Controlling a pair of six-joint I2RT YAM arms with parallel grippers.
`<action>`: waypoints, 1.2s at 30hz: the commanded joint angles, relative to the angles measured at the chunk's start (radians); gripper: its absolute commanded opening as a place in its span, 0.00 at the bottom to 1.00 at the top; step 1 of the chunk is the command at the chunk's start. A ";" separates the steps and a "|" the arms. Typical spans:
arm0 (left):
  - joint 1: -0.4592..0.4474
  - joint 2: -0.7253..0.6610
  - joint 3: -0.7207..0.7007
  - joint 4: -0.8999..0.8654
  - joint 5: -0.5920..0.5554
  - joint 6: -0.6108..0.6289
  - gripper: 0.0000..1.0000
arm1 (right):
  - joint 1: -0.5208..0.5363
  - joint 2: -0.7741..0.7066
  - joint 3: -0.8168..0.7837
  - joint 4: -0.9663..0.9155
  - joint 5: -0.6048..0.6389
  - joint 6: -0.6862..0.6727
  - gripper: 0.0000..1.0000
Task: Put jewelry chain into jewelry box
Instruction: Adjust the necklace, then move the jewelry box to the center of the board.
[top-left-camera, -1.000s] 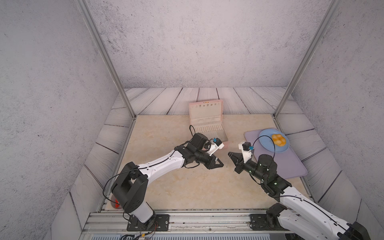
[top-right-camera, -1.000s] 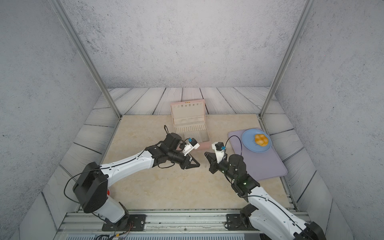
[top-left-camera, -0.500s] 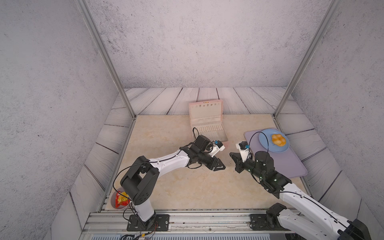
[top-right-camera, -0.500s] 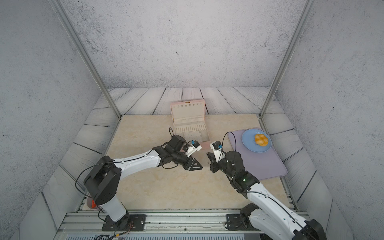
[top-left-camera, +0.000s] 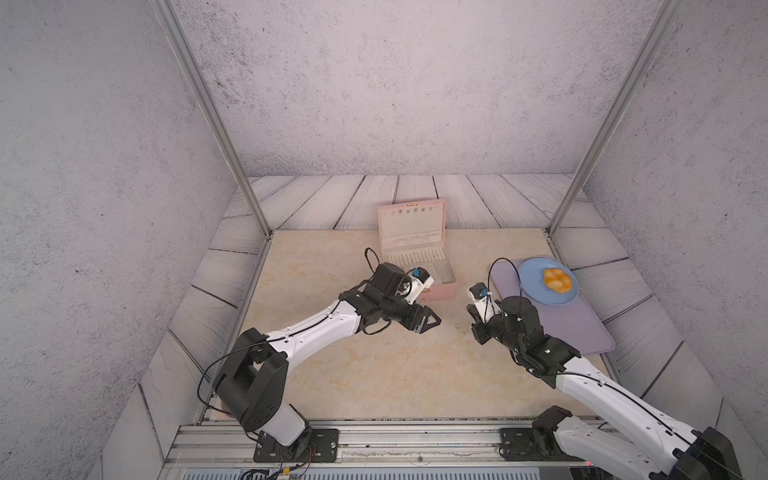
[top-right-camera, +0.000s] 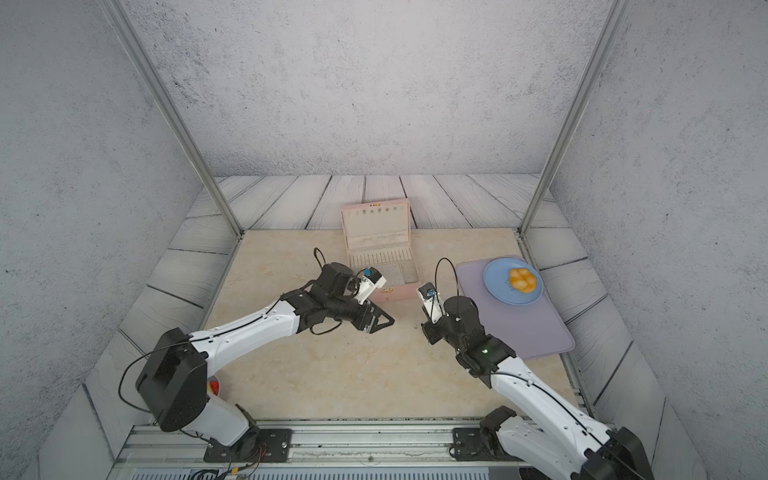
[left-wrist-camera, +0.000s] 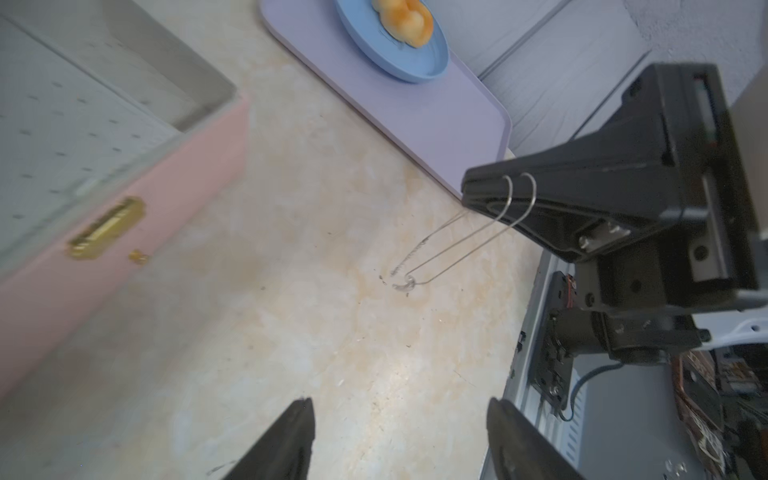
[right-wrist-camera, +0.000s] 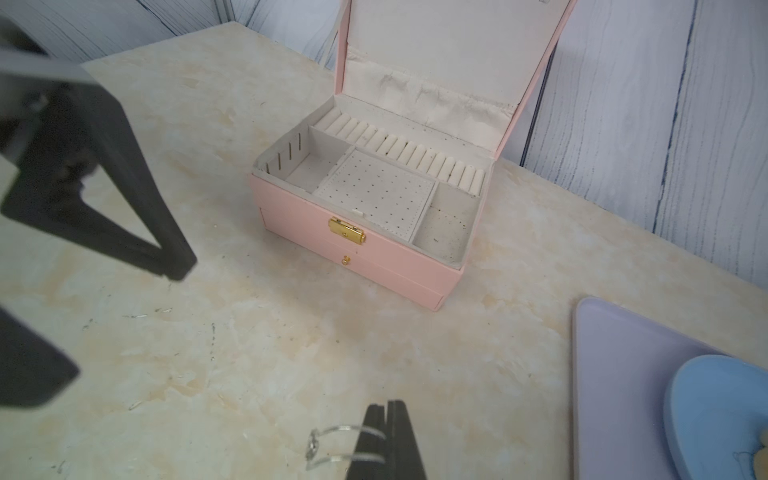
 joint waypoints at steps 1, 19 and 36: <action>0.057 -0.033 0.004 -0.018 -0.185 -0.042 0.73 | 0.020 0.015 0.026 -0.018 0.088 -0.099 0.00; 0.225 0.276 0.251 -0.108 -0.514 -0.197 0.77 | 0.070 0.091 0.128 -0.092 0.264 -0.311 0.00; 0.225 0.482 0.362 -0.193 -0.562 -0.159 0.34 | 0.090 0.050 0.131 -0.102 0.275 -0.303 0.00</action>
